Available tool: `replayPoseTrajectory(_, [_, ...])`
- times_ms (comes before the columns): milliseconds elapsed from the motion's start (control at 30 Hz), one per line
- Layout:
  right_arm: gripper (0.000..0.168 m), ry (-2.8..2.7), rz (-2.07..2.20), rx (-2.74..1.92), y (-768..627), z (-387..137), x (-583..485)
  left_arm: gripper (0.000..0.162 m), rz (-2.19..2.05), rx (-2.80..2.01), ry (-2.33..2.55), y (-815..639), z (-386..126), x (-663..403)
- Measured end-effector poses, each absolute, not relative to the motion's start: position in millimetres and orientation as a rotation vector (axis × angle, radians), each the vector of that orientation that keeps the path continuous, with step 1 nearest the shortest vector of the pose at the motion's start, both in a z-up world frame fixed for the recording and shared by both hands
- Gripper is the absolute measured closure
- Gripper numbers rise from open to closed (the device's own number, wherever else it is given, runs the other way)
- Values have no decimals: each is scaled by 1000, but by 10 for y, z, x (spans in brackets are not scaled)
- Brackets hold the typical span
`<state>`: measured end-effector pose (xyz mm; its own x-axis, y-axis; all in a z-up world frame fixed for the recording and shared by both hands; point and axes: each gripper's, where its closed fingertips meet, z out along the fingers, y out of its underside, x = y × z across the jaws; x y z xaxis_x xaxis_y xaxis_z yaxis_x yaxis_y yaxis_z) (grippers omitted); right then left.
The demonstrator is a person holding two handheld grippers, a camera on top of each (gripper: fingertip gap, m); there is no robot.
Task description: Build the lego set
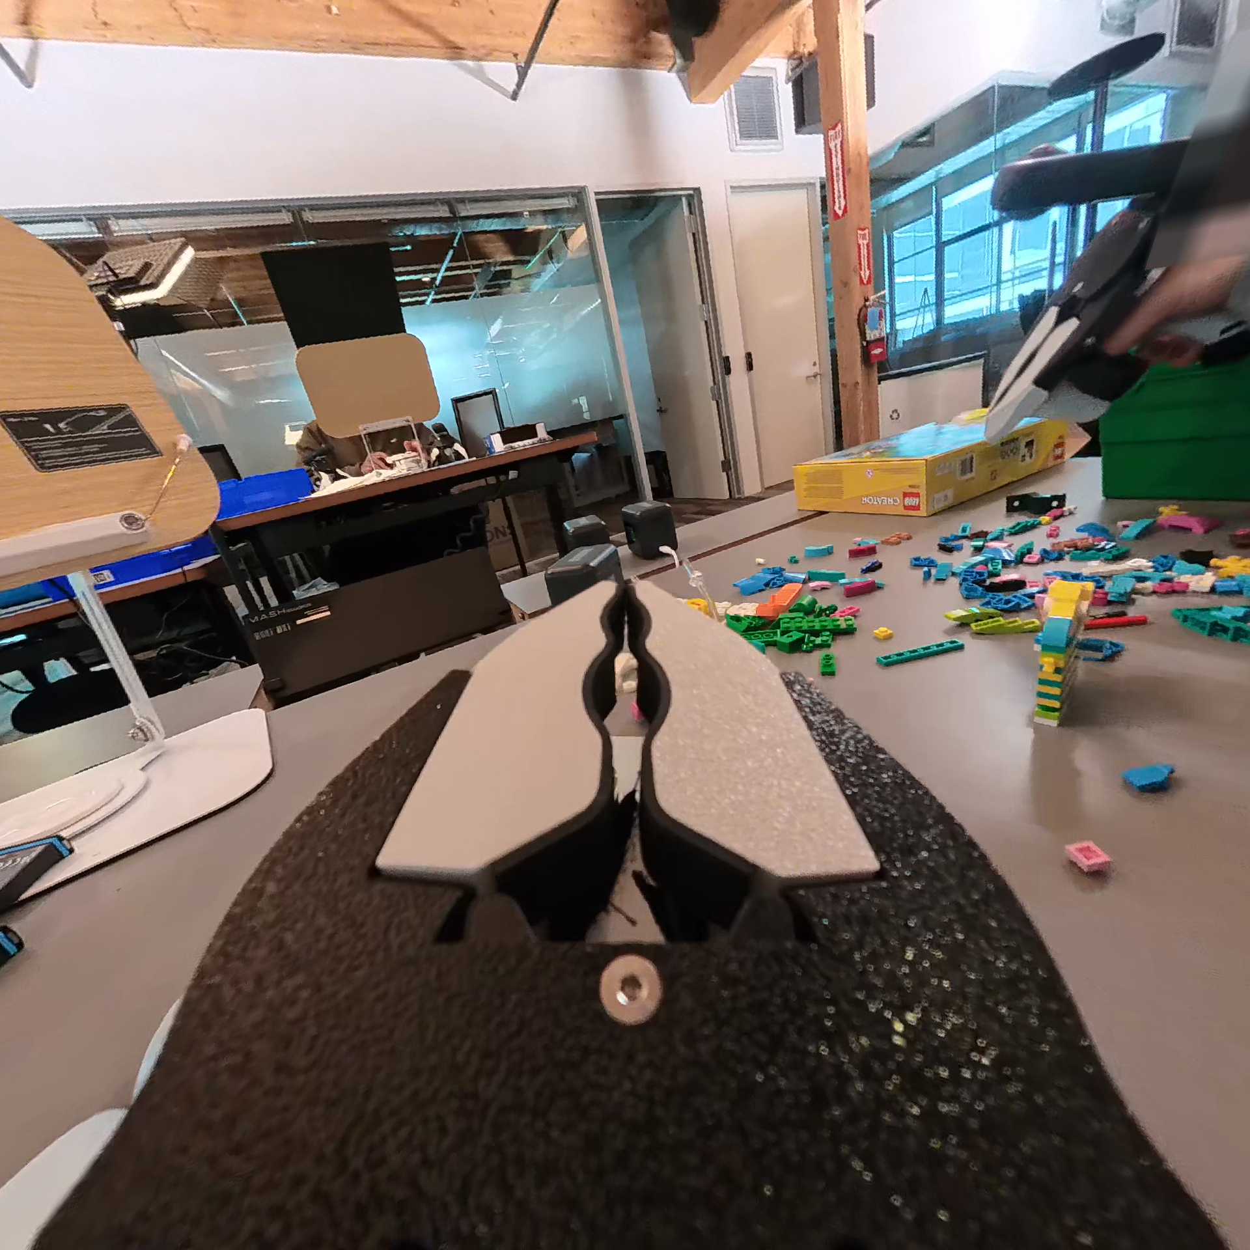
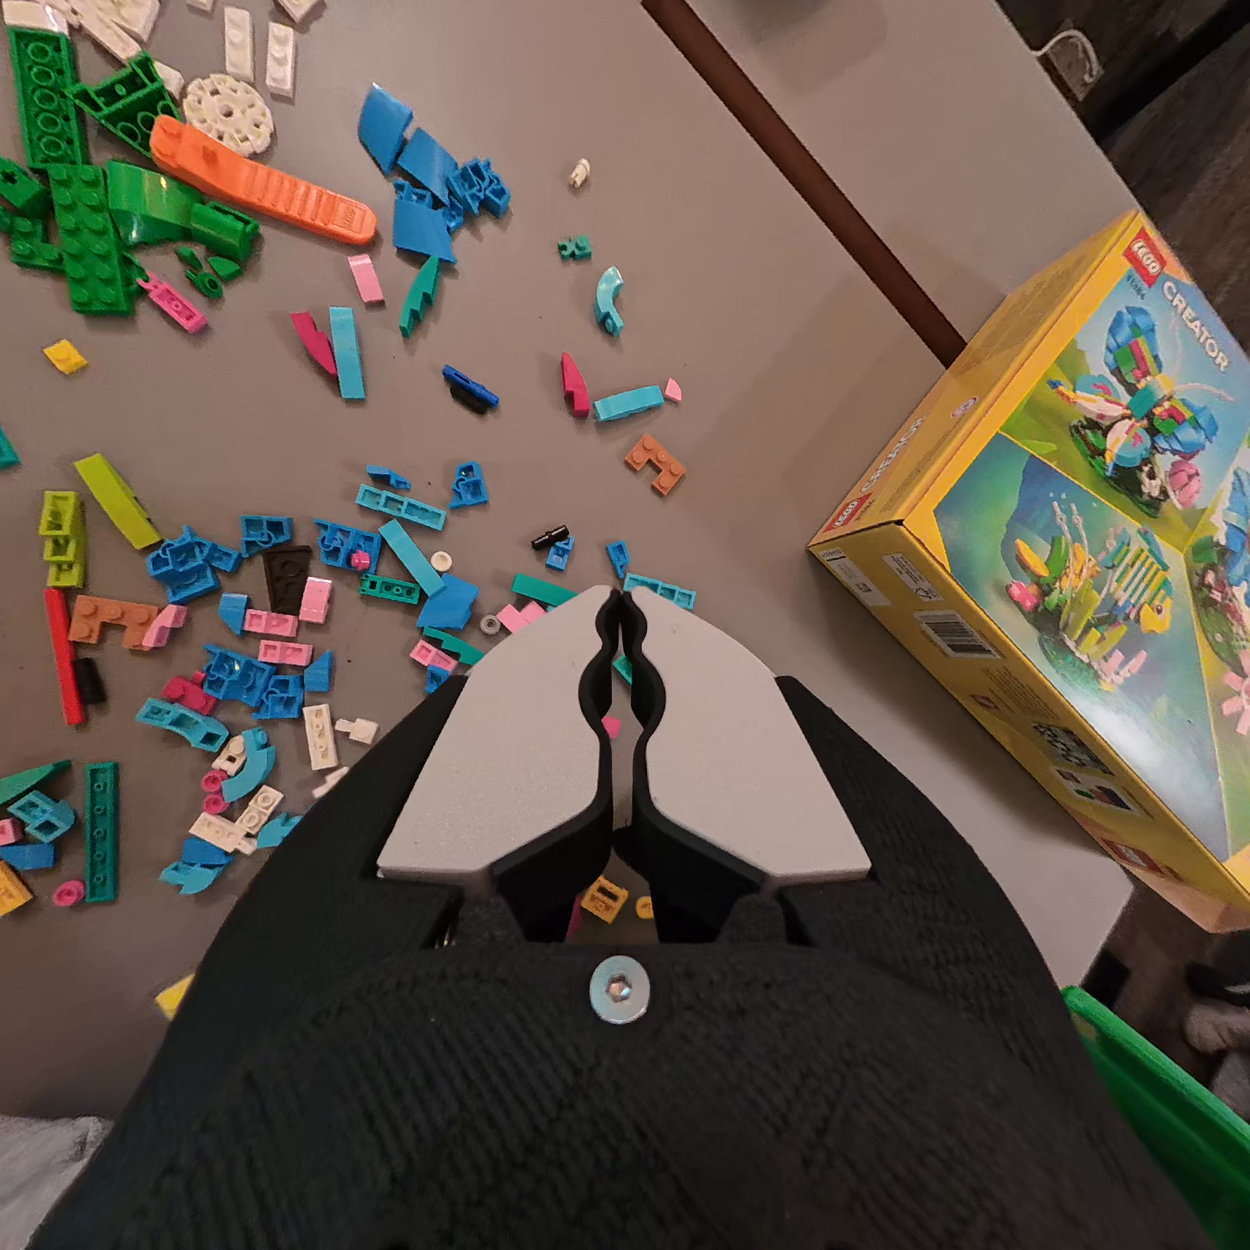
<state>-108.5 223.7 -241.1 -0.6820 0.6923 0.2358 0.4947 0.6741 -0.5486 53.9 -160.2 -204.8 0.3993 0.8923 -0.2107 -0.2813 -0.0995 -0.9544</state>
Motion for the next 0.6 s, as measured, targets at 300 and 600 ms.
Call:
replayPoseTrajectory(300, [168,-2552,501,-852,2079,-2575,-1076,161,1094,-1208,-673,-1742,-1978,551])
replayPoseTrajectory(600, [168,-2562,351,-817,2102,-2736,-1161,155,1254,-1269,-765,-1728,-1833,365])
